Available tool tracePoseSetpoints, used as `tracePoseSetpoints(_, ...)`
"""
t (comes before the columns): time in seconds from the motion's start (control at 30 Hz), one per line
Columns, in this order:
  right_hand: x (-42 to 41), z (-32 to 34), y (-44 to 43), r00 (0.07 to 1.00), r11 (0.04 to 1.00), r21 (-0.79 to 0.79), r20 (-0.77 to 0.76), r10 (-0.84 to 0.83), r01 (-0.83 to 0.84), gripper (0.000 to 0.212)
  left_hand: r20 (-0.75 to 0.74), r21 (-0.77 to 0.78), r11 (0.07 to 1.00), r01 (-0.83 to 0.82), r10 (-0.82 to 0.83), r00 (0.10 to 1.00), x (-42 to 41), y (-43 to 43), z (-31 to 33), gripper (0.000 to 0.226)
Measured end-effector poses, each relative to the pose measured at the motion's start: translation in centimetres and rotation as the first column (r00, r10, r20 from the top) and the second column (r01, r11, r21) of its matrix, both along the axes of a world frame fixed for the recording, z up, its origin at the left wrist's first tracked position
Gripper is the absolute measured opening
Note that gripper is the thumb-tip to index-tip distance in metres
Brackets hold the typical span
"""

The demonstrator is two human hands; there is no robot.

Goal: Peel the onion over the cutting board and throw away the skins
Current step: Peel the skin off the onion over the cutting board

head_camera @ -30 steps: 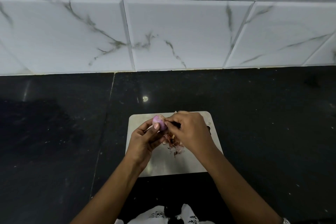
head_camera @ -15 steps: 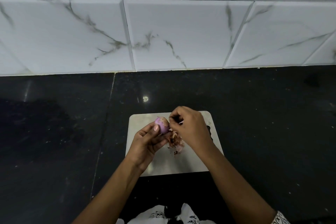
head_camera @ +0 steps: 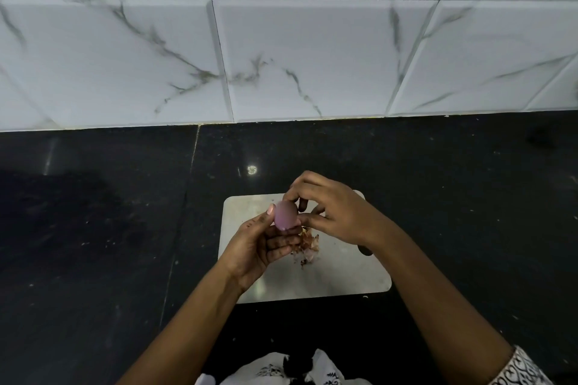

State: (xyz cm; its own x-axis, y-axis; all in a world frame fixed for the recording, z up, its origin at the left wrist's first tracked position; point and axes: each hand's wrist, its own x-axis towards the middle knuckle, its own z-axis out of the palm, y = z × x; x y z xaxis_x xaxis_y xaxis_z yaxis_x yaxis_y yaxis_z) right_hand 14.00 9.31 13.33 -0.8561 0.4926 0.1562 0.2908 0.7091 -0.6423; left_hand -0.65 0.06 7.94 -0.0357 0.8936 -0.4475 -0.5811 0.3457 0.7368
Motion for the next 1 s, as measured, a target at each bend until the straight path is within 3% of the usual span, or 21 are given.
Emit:
tracePoseSetpoints(0.17,-0.4,0.1,0.4,0.999,0.998,-0.043,0.002,0.042,-0.041,0.021,-0.027,-0.006,1.000,0.001,-0.002,1.000,0.0,0.0,0.0,0.040)
tracePoseSetpoints(0.47,-0.4,-0.8,-0.2,0.994,0.993,-0.112,-0.098,-0.039,0.028,0.011,0.022,-0.019,1.000,-0.001,0.002,1.000,-0.2,0.0,0.0,0.039)
tracePoseSetpoints(0.6,-0.3,-0.7,-0.3,0.984,0.978,-0.178,-0.121,-0.130,0.108,0.023,0.026,0.005,1.000,0.003,-0.003,1.000,-0.3,0.1,0.1,0.038)
tracePoseSetpoints(0.8,-0.4,-0.9,-1.2,0.933,0.956,-0.104,-0.211,-0.290,0.274,0.018,0.054,0.056,0.998,-0.008,0.005,0.999,-0.5,0.1,0.1,0.036)
tracePoseSetpoints(0.93,-0.6,-0.8,-2.0,0.930,0.944,-0.034,-0.165,-0.328,0.327,0.015,0.015,0.084,0.996,-0.003,0.002,1.000,-0.5,0.2,0.1,0.030)
tracePoseSetpoints(1.0,-0.9,-0.7,-2.2,0.933,0.941,0.021,-0.143,-0.330,0.337,0.012,0.023,0.106,0.994,-0.003,0.000,1.000,-0.6,0.3,0.0,0.045)
